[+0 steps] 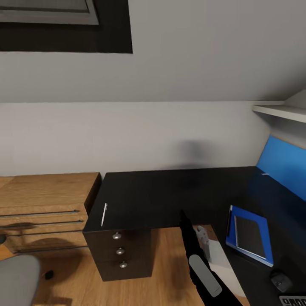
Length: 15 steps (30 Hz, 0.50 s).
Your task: In the bedroom, organize the workspace by keeping the computer under the desk, ensuring the monitor is on the desk, placing the keyboard on the desk next to the monitor, placing the mouse on the desk next to the keyboard, moving the folder from the swivel chair onto the desk next to the mouse, stacking the notebook on top of the folder with the pen on top of the notebook, and positioning the swivel chair next to the desk.
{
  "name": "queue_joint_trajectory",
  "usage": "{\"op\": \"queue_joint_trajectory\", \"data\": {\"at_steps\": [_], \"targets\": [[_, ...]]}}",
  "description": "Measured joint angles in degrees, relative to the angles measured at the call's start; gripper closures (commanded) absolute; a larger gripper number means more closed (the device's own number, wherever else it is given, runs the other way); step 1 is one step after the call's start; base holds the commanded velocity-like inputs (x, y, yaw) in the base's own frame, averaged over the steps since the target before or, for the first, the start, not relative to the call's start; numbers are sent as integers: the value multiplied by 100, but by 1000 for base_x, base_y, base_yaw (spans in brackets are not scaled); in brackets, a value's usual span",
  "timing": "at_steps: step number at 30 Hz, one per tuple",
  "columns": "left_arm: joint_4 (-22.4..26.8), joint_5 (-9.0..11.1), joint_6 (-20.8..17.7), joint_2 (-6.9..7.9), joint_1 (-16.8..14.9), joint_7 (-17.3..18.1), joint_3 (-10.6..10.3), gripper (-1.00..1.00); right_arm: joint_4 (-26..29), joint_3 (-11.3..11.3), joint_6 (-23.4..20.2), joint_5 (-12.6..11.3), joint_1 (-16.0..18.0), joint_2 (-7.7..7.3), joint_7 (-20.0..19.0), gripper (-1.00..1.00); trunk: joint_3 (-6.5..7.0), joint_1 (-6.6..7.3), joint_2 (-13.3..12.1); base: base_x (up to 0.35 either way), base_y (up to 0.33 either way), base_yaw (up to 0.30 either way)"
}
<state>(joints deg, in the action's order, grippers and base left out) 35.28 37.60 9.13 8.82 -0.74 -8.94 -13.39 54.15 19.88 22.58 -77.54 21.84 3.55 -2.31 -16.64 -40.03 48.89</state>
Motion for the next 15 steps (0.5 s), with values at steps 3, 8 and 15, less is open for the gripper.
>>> {"op": "queue_joint_trajectory", "data": {"at_steps": [3,8,15], "targets": [[13,-11,8,4,0,0,8,-100,-1,0,4,1,0,0,0,-100,0,0,0,0,0,280],[299,-9,25,54,0,20,37,-100,-1,-6,7,1,0,-10,7,-100,0,0,0,0,0,280],[2864,37,-1174,480,92,-173,83,-100,-3,-32,65,104,-1,-17,182,-100,0,1,0,0,0,280]]}}
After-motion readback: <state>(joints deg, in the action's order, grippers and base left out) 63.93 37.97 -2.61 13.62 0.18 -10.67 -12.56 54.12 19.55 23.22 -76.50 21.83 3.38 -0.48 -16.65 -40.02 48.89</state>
